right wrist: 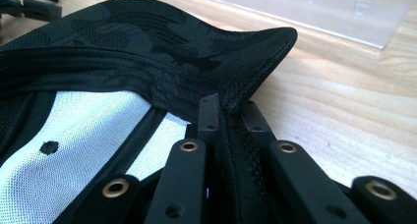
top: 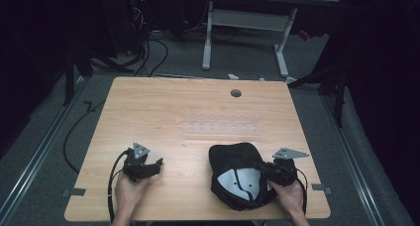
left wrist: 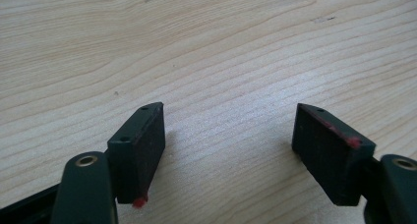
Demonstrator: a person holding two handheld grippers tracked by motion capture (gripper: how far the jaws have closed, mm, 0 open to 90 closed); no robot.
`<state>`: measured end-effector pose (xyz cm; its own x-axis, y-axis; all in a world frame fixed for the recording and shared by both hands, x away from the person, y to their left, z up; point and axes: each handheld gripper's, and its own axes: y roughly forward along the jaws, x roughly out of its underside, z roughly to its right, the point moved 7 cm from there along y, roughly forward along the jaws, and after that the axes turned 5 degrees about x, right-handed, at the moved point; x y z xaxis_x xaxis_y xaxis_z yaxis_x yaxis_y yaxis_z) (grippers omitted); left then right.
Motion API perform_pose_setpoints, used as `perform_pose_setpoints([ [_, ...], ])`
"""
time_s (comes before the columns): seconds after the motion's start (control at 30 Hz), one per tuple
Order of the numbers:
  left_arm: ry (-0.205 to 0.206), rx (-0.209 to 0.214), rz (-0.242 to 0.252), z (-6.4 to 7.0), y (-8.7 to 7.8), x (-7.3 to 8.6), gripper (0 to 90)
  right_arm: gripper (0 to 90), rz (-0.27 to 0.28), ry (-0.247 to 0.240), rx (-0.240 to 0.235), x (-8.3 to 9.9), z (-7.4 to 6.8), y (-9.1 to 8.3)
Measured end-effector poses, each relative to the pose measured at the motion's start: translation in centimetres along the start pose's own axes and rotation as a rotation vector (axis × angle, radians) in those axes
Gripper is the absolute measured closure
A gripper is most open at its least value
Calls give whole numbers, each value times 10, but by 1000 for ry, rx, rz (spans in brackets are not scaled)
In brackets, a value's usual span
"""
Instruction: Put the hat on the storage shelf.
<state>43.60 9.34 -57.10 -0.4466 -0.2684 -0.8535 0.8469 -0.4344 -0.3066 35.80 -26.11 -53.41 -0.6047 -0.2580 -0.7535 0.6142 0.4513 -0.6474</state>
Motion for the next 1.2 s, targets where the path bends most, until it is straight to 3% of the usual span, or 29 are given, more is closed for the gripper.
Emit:
perform_pose_setpoints([
  [0.17, -5, -5, -1, 0, 1, 0, 248, 831, 12, 7, -5, -5, 2, -3],
  [0.4, 13, 1, -19, 4, -1, 1, 271, 831, 28, 10, -18, -13, 2, -8],
  [0.5, 10, 30, -22, 10, -3, 0, 266, 831, 34, 8, -24, -18, 2, -9],
  [0.6, -1, 73, -14, 21, -6, -4, 256, 831, 37, 5, -29, -21, 0, -9],
  [0.83, 36, 166, -13, 54, -13, -8, 216, 831, 38, 4, -47, -30, -2, -11],
  [1.2, 99, 293, -60, 104, -14, -2, 198, 830, 33, 8, -64, -38, -5, -10],
])
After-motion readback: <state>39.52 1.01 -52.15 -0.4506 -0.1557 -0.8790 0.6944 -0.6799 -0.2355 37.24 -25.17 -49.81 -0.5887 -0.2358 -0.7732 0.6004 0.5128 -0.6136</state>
